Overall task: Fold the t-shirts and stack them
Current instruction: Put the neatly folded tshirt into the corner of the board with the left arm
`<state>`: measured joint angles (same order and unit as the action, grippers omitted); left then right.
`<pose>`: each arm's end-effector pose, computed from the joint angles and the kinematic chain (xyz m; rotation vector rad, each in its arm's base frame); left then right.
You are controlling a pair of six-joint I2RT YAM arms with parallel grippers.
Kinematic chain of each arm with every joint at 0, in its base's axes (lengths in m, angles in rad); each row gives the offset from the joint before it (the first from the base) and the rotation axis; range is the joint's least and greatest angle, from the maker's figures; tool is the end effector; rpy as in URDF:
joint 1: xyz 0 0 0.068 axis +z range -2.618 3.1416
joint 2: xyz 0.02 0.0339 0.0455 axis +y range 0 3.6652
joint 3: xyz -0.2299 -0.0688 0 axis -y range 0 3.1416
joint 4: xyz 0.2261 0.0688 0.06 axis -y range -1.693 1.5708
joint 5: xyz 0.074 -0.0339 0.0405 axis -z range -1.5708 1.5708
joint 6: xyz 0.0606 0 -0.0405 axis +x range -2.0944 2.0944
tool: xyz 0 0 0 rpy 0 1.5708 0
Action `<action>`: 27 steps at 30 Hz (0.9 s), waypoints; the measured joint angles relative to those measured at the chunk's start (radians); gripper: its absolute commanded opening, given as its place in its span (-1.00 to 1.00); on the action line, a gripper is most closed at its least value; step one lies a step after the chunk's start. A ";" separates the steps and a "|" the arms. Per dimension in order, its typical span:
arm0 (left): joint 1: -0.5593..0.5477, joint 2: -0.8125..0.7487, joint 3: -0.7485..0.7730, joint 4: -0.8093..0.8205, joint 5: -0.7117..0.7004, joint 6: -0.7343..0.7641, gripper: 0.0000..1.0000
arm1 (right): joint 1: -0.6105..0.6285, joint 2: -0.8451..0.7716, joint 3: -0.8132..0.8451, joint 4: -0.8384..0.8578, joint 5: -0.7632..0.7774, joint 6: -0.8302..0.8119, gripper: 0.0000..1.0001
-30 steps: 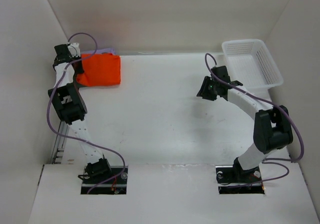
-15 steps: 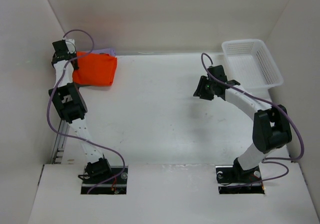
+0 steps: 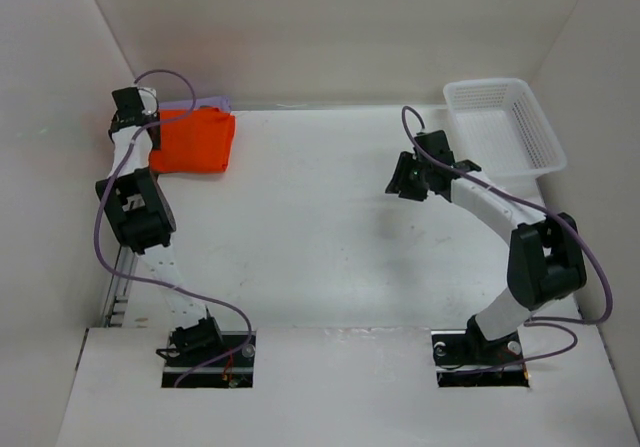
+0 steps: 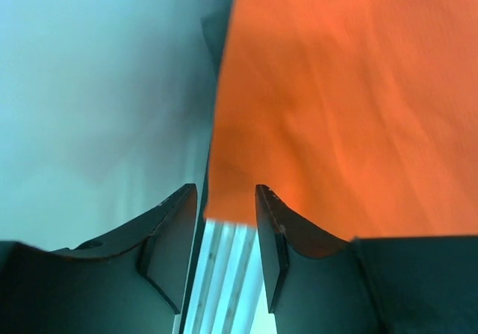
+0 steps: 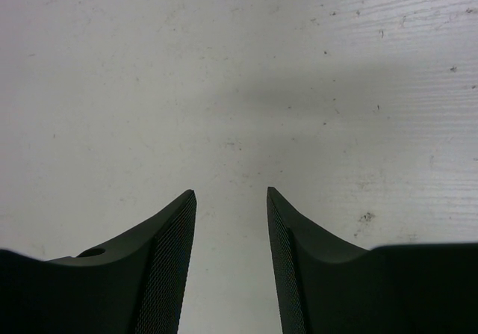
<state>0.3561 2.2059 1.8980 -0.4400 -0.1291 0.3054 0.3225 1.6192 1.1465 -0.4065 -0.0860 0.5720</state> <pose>0.4550 0.1776 0.1960 -0.1264 2.3573 0.4787 0.3260 0.1144 0.1901 0.2737 2.4956 0.4885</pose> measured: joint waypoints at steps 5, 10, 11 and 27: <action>-0.074 -0.220 -0.167 0.026 0.022 0.044 0.05 | 0.021 -0.066 -0.014 -0.015 0.004 0.000 1.00; -0.218 -0.567 -0.355 0.024 0.142 0.074 0.28 | 0.033 -0.194 -0.053 -0.076 0.045 -0.021 1.00; -0.247 -0.629 -0.391 0.014 0.172 0.077 0.30 | 0.034 -0.223 -0.063 -0.090 0.055 -0.024 1.00; -0.617 -1.172 -1.151 -0.318 0.549 0.061 0.28 | 0.241 -0.748 -0.429 -0.290 0.132 0.167 1.00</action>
<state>-0.2607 1.0340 0.7467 -0.7582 0.4198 0.3660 0.5640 0.8715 0.7174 -0.6964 0.0463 0.7391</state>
